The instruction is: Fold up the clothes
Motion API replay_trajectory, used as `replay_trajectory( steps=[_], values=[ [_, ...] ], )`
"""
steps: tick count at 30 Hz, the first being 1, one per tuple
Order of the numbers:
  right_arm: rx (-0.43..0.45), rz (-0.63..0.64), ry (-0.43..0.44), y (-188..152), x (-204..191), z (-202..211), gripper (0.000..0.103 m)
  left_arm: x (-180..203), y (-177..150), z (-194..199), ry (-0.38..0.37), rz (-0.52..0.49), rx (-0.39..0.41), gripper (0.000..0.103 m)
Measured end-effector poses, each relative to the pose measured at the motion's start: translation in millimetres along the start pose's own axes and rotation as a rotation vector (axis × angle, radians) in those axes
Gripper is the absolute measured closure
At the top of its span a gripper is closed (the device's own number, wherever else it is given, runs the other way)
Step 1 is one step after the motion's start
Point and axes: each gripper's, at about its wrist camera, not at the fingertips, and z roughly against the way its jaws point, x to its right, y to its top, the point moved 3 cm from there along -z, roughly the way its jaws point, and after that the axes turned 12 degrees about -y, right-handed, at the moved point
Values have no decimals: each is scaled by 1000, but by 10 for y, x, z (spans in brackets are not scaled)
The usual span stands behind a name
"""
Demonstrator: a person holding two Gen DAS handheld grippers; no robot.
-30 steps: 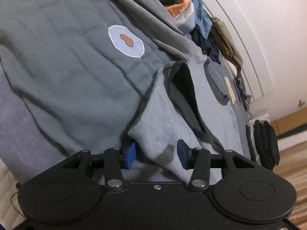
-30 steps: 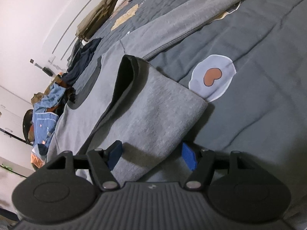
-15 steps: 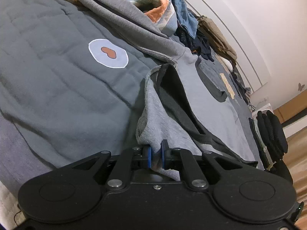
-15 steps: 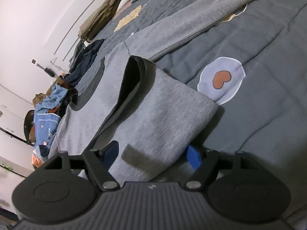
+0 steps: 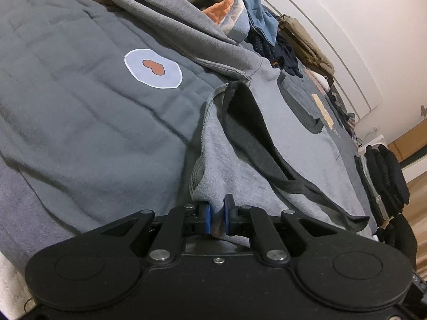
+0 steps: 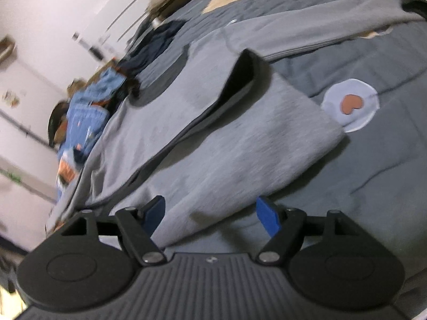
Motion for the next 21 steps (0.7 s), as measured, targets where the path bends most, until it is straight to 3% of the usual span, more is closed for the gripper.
replay_trajectory(
  steps=[21],
  values=[
    [-100, 177, 42, -105, -188, 77, 29, 81, -44, -27, 36, -82, -4, 93]
  ],
)
